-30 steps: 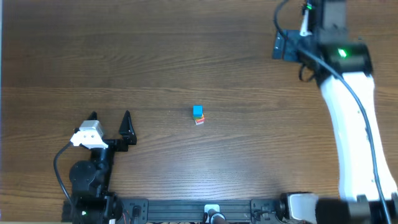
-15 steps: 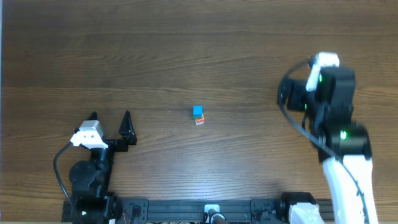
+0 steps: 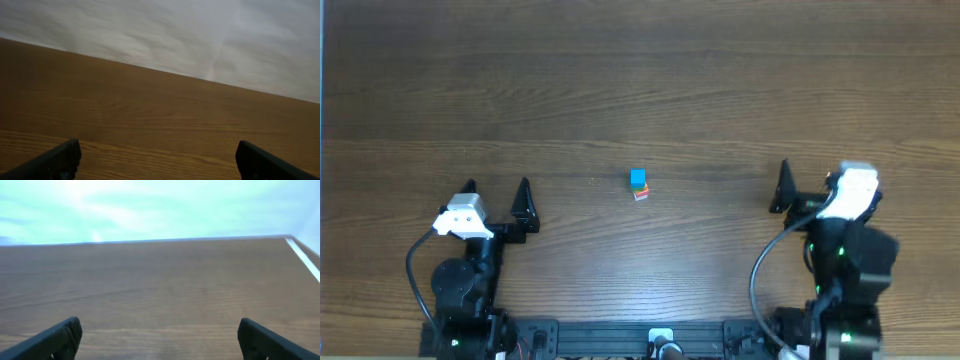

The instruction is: Stack Cubes

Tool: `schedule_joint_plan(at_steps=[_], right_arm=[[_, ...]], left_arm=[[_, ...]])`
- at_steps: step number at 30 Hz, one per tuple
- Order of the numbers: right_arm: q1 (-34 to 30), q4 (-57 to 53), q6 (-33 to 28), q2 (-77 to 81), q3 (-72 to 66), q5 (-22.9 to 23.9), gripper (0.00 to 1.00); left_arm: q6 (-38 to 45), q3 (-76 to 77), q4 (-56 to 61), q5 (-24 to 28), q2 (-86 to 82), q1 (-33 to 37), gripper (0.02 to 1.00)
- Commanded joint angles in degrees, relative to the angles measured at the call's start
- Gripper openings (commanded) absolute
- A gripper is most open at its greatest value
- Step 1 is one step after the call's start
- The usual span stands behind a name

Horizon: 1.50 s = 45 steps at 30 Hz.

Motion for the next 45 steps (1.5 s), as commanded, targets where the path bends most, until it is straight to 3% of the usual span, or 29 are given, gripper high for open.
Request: schedule_joint_plan(at_steps=[1, 6, 14, 21, 27, 35, 45], right_arm=[[-0.15, 2.62, -1.77, -4.63, -4.96, -7.13, 0.993], [-0.15, 3.54, -1.77, -5.55, -9.9, -10.91, 0.991], [-0.15, 12.87, -0.85, -7.82, -17.53, -10.95, 0.991], [-0.15, 12.9, -0.87, -18.38, -21.51, -10.47, 0.993], [1.68, 15.96, -0.9, -18.23, -22.75, -10.43, 0.991], [2.27, 12.9, -0.92, -18.23, -23.34, -3.21, 0.991], [2.45, 12.85, -0.9, -18.23, -23.32, -3.1, 0.993]], left_arm=[[-0.63, -0.33, -0.07, 0.72, -0.46, 0.31, 1.0], [-0.63, -0.33, -0.07, 0.72, -0.46, 0.31, 0.996], [-0.63, -0.33, -0.07, 0.72, -0.46, 0.31, 1.0], [-0.63, -0.33, -0.07, 0.72, -0.46, 0.31, 1.0], [-0.63, -0.33, -0.07, 0.72, -0.46, 0.31, 1.0], [-0.63, -0.33, -0.07, 0.72, -0.46, 0.31, 1.0], [-0.63, -0.33, -0.07, 0.72, -0.46, 0.31, 0.998]])
